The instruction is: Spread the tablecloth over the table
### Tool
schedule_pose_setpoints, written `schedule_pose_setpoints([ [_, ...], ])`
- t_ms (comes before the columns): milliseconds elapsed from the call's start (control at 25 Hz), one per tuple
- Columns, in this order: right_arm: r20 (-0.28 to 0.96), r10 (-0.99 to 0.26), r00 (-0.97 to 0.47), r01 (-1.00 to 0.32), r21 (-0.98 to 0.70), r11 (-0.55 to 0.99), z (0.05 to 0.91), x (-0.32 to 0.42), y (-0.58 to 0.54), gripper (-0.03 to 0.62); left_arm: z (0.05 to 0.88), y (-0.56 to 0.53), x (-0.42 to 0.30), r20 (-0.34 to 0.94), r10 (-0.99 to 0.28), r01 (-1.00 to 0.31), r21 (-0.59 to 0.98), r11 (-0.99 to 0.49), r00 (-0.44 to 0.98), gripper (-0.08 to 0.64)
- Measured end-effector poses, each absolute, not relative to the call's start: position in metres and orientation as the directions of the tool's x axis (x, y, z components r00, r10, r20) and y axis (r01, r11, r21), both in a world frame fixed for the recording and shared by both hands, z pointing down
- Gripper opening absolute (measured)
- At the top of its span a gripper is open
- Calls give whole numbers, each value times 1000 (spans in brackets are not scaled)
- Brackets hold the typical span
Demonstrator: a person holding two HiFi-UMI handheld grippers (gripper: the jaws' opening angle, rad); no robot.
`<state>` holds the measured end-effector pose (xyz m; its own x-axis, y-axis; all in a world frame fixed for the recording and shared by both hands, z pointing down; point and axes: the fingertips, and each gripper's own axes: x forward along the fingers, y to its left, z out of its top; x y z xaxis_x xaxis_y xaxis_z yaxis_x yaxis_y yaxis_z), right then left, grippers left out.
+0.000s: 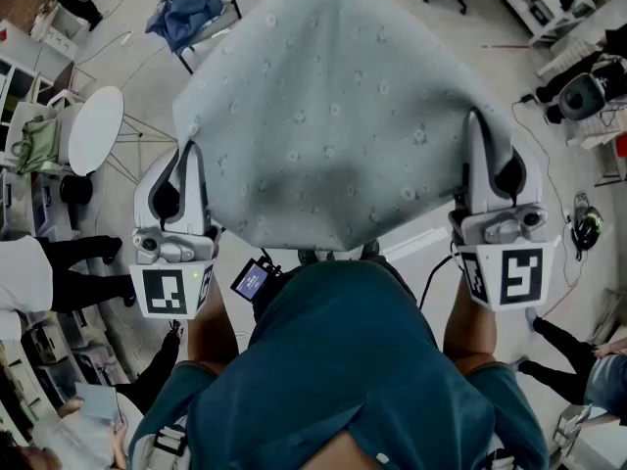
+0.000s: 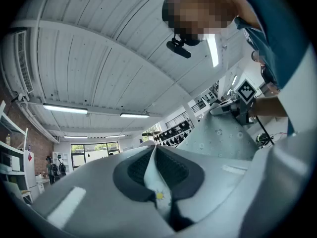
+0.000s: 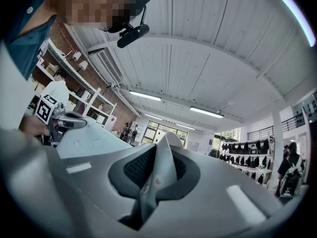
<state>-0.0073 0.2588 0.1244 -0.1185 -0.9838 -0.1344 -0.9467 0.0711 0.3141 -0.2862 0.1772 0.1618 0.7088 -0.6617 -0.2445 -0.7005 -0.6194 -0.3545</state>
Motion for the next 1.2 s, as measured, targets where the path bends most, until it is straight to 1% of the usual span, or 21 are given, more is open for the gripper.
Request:
schedule_pose_setpoints([
  [120, -136, -984, -116, -945, 319, 68, 124, -8, 258, 14, 163, 177, -286, -234, -654, -688, -371, -624, 719, 3],
  [440, -132, -986, -99, -946, 319, 52, 123, -9, 256, 14, 161, 169, -287, -241, -653, -692, -345, -634, 718, 3],
  [840, -146, -987, -62, -959, 283, 18, 119, -5, 261, 18, 161, 164, -286, -242, -634, -676, -346, -651, 735, 3],
  [1200, -137, -990, -44, -954, 300, 1, 116, -12, 262, 18, 166, 159, -289, -249, -613, -661, -328, -675, 749, 3],
])
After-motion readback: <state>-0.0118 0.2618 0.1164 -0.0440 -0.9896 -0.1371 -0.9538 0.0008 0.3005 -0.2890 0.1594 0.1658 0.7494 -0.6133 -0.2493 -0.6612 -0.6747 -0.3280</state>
